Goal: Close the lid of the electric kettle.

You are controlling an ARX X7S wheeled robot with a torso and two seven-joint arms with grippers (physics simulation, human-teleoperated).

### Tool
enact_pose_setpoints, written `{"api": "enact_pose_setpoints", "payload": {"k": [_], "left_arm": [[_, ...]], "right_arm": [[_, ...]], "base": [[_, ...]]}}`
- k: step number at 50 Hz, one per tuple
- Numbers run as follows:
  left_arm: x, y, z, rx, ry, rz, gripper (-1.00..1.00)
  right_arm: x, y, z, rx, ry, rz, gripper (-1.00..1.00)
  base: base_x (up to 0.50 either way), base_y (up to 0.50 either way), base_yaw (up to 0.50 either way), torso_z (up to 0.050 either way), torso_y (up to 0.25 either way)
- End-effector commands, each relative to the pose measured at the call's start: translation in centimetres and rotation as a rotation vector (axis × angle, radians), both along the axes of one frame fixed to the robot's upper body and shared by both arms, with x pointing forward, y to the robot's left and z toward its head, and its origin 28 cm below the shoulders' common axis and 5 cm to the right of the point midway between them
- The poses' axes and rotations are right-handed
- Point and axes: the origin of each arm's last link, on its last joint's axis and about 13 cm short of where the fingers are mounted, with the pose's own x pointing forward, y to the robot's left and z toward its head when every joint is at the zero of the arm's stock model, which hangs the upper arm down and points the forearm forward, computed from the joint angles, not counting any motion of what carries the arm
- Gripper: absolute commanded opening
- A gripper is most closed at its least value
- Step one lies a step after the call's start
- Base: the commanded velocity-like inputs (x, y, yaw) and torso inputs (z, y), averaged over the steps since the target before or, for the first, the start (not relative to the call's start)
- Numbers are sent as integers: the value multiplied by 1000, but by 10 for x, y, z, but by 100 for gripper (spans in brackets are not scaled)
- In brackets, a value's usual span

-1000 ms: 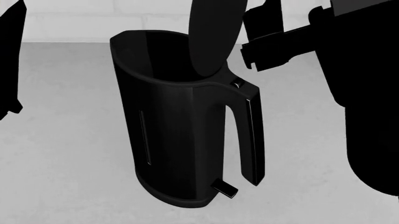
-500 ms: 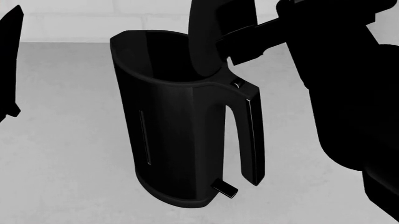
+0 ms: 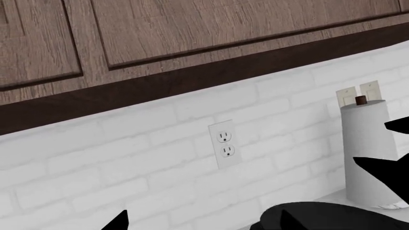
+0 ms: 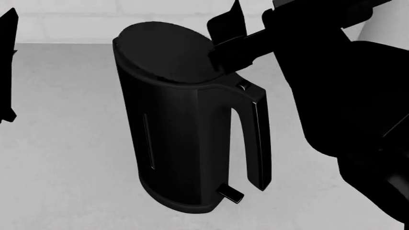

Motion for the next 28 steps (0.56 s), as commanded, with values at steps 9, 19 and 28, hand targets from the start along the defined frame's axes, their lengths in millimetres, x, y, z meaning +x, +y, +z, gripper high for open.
{"api": "enact_pose_setpoints", "payload": {"k": [9, 19, 28], "left_arm": [[0, 4, -5, -11, 6, 10, 100], [1, 3, -6, -14, 9, 3, 100], [4, 0, -11, -24, 16, -11, 100]], "right_arm": [[6, 5, 5, 0, -8, 11, 100], [-39, -7, 21, 46, -123, 0, 100], [-75, -11, -2, 58, -142, 18, 100]], "base": [[0, 0, 0, 0, 1], [0, 0, 0, 0, 0], [0, 0, 0, 0, 0]]}}
